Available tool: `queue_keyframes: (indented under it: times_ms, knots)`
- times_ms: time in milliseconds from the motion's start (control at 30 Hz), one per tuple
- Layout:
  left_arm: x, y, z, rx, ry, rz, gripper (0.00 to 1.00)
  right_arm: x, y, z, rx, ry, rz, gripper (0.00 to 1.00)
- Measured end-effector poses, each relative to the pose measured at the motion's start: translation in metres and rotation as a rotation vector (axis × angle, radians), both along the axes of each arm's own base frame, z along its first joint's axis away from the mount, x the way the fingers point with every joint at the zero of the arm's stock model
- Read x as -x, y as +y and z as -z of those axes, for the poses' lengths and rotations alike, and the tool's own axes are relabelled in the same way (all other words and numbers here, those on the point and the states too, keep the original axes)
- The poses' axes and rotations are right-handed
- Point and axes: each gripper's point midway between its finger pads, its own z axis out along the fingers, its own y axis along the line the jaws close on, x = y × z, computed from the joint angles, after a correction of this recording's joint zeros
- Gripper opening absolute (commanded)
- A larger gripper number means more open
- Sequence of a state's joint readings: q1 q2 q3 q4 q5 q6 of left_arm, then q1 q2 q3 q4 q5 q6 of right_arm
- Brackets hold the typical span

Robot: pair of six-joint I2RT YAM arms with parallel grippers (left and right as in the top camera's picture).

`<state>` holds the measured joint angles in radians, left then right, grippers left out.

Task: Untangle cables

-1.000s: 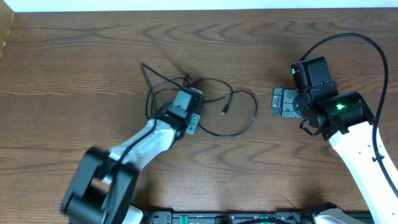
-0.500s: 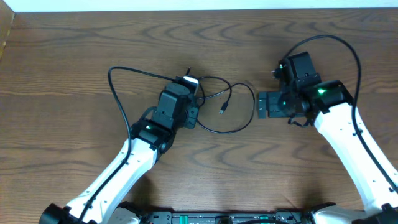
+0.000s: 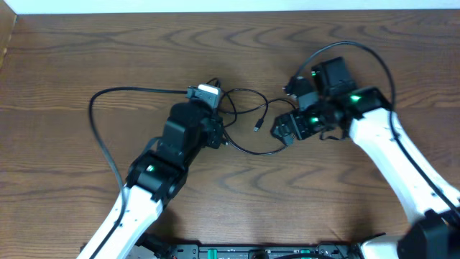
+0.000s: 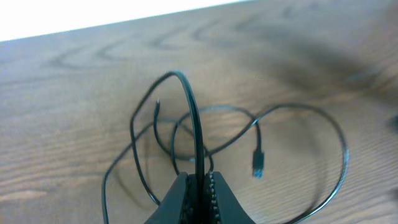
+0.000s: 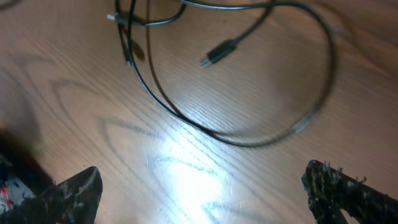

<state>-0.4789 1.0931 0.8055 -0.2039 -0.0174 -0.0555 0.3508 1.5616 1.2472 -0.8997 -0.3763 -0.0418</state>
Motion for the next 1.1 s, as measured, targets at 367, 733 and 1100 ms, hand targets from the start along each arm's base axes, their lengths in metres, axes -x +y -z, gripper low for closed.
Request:
queue_keyframes:
  times_ms: [367,733,1100]
  knots:
    - [0.021,0.013,-0.049,0.059,-0.123,-0.011,0.08,-0.008,0.071,0.059,-0.023,-0.001,-0.19,0.99]
    - [0.027,0.017,-0.045,0.048,-0.103,-0.014,0.08,0.003,0.108,0.093,-0.037,0.017,-0.284,0.99]
    - [0.027,0.017,-0.043,0.045,-0.095,-0.017,0.08,0.013,0.131,0.09,-0.054,-0.013,-0.335,0.99]
